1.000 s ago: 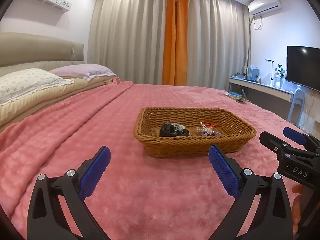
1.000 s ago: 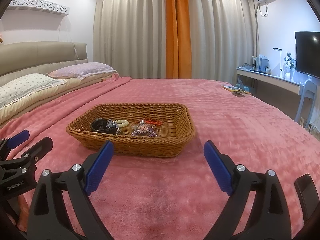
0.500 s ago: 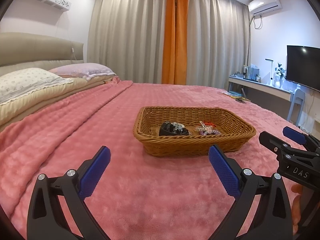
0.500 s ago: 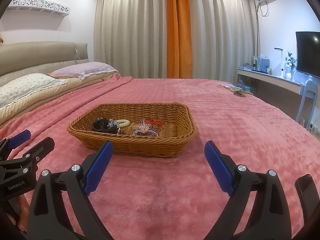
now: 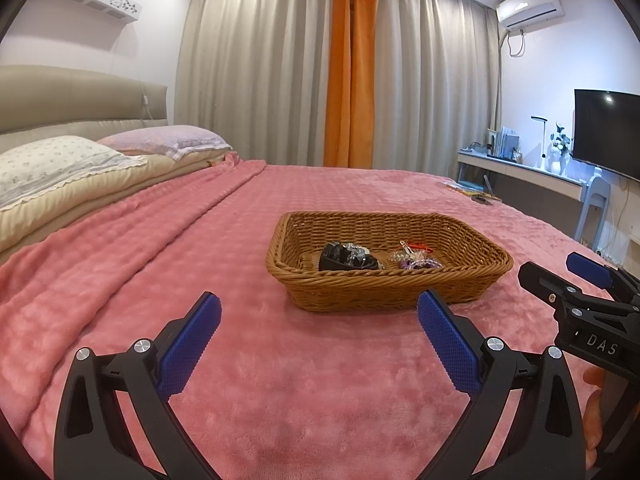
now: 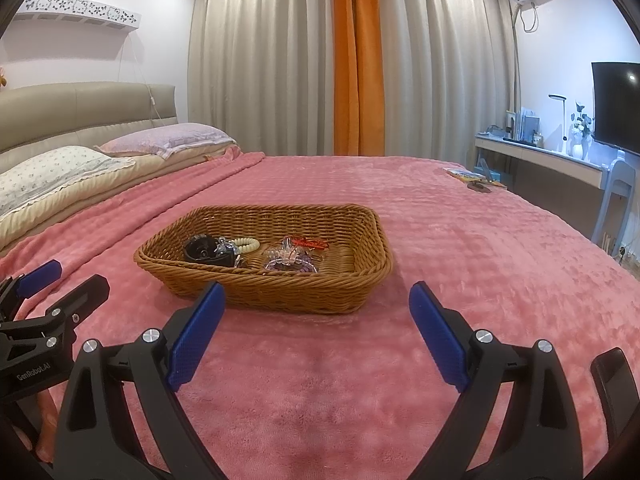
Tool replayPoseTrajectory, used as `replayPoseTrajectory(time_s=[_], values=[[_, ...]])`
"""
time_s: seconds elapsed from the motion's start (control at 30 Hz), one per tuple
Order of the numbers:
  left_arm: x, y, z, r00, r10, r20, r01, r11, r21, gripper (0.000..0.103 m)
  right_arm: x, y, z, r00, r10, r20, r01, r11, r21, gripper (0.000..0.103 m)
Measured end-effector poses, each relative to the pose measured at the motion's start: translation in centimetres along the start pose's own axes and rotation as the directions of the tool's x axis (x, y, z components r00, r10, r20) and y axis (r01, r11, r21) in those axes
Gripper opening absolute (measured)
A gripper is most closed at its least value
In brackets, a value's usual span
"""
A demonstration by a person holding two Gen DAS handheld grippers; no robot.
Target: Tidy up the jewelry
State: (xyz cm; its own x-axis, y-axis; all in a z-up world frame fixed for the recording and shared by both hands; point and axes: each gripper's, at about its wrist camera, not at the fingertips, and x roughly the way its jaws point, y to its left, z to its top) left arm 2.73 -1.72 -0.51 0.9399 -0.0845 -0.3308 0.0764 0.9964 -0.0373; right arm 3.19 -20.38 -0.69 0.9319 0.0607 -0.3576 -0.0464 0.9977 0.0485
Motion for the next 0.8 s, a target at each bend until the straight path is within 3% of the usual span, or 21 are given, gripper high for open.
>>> replayPoseTrajectory(time_s=[0.8], values=[[0.03,0.16,-0.03,1.0,-0.002,-0.008,0.002,1.0,-0.004,0.095,-0.04,-0.04,0.08,1.0,0.0,0.0,0.0,1.0,-0.002,0.09]])
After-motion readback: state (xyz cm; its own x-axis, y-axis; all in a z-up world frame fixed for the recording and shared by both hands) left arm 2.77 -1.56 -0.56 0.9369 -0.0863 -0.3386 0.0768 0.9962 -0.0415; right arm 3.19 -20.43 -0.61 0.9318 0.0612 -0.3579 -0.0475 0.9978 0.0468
